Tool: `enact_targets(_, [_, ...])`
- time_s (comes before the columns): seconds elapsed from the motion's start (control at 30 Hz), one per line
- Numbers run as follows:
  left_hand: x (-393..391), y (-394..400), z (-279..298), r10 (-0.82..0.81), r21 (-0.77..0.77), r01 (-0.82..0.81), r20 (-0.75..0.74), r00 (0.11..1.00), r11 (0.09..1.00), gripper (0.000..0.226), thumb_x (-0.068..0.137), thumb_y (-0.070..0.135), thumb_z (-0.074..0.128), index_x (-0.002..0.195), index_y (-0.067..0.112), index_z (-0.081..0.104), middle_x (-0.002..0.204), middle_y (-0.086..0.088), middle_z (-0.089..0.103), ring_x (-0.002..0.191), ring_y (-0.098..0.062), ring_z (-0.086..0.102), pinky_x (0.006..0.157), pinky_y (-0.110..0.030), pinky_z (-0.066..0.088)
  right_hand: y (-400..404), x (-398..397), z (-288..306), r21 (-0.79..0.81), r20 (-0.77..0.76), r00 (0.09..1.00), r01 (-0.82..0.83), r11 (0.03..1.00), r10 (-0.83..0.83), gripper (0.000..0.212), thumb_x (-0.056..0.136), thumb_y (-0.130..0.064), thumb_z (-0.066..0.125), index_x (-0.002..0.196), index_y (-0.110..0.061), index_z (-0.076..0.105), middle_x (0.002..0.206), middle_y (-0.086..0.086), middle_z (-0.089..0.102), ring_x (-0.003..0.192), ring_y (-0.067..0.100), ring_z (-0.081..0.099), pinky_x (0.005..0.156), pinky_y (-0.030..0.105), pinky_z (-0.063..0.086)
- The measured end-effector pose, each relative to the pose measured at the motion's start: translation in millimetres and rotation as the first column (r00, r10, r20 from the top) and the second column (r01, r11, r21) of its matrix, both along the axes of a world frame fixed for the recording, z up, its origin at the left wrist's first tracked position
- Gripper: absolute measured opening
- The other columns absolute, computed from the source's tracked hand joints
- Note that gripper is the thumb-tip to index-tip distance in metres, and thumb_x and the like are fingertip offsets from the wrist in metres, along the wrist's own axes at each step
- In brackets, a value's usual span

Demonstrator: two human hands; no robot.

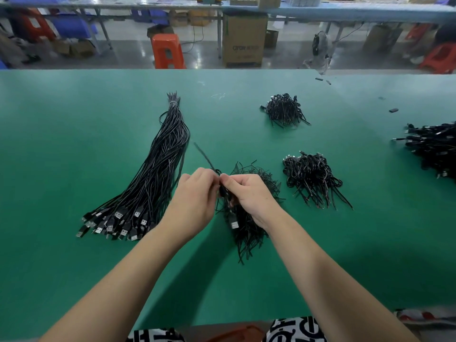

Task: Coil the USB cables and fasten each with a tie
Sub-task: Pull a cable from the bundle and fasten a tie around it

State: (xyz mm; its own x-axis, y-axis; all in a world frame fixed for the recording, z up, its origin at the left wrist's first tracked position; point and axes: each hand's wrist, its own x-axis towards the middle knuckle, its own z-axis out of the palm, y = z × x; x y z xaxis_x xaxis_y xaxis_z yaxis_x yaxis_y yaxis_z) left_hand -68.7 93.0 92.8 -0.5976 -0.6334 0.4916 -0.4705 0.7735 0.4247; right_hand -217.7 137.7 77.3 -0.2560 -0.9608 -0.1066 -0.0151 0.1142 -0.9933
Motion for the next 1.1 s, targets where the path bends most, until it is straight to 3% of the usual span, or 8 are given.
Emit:
enact_targets(0.1, [5,-4,-5,-0.006,-0.330,0.083,0.227,0.974,0.940,0.014,0.081,-0.006,0.065,0.087,0.006,0.063,0.076,-0.007,0.055,0.064,-0.030,0.049,0.070,-0.039,0.039,0,-3,1,0.069,-0.002,1.000,0.010,0.998,-0.009,0.022,0.095,-0.038,0.068,0.084,-0.021,0.075,0.067,0.002,0.070,0.058,0.021,0.051,0.053,0.029,0.042])
enact_targets(0.17, [5,-3,-7,-0.018,-0.332,0.092,0.220,0.975,0.939,0.014,0.081,-0.006,0.064,0.090,0.005,0.064,0.077,-0.007,0.056,0.064,-0.031,0.049,0.070,-0.039,0.038,-1,-7,1,0.093,0.039,0.999,0.029,0.995,-0.033,0.020,0.090,-0.037,0.073,0.100,-0.020,0.068,0.068,0.004,0.071,0.050,0.018,0.055,0.047,0.026,0.044])
enact_targets(0.3, [1,-1,-3,0.018,0.115,-0.011,-0.061,0.998,0.993,0.010,0.096,0.006,0.056,0.089,0.013,0.058,0.079,0.005,0.056,0.069,-0.017,0.049,0.068,-0.031,0.037,-1,-7,2,-0.016,0.166,0.985,-0.037,0.999,0.039,0.013,0.101,-0.017,0.057,0.100,-0.015,0.070,0.076,0.007,0.071,0.059,0.019,0.061,0.067,0.041,0.048])
enact_targets(0.37, [0,-6,-2,0.110,0.347,-0.049,-0.158,0.981,0.937,0.013,0.097,0.013,0.058,0.085,0.018,0.057,0.070,0.012,0.059,0.063,-0.004,0.050,0.061,-0.021,0.037,1,-9,4,-0.076,0.242,0.959,-0.135,0.988,0.150,0.021,0.100,-0.002,0.054,0.110,-0.012,0.070,0.085,0.004,0.074,0.070,0.014,0.066,0.075,0.033,0.055])
enact_targets(0.5, [-1,-11,-3,0.217,0.560,-0.047,-0.241,0.946,0.827,0.019,0.098,0.016,0.059,0.080,0.023,0.057,0.062,0.011,0.054,0.054,-0.001,0.044,0.056,-0.019,0.035,2,-10,4,-0.093,0.081,0.986,-0.137,0.986,0.145,0.027,0.091,-0.004,0.070,0.116,-0.015,0.070,0.089,-0.006,0.072,0.077,0.010,0.063,0.077,0.026,0.057])
enact_targets(0.67, [-4,-4,-3,0.156,0.357,-0.075,-0.205,0.966,0.931,0.014,0.097,0.013,0.058,0.085,0.019,0.056,0.069,0.008,0.054,0.062,-0.006,0.047,0.060,-0.017,0.039,1,-4,0,-0.044,-0.151,0.988,0.025,0.999,-0.032,0.015,0.098,-0.034,0.064,0.095,-0.029,0.077,0.066,-0.001,0.059,0.050,0.015,0.049,0.058,0.027,0.046])
enact_targets(0.83, [5,-9,-9,-0.019,-0.313,0.050,0.102,0.995,0.949,0.018,0.082,-0.010,0.057,0.088,0.006,0.063,0.081,-0.007,0.058,0.068,-0.029,0.050,0.072,-0.038,0.035,4,-5,0,0.053,-0.056,0.994,-0.087,0.995,0.090,0.039,0.104,-0.032,0.054,0.077,-0.005,0.065,0.060,0.002,0.049,0.050,0.017,0.048,0.061,0.038,0.045])
enact_targets(1.1, [13,-14,-13,-0.048,-0.327,0.043,-0.004,0.999,0.944,0.009,0.089,0.000,0.064,0.092,0.007,0.068,0.088,-0.005,0.062,0.075,-0.022,0.045,0.073,-0.035,0.039,11,-7,9,-0.016,-0.066,0.965,-0.257,0.966,0.256,0.033,0.104,-0.026,0.055,0.090,-0.001,0.071,0.078,0.008,0.056,0.064,0.016,0.050,0.068,0.031,0.052])
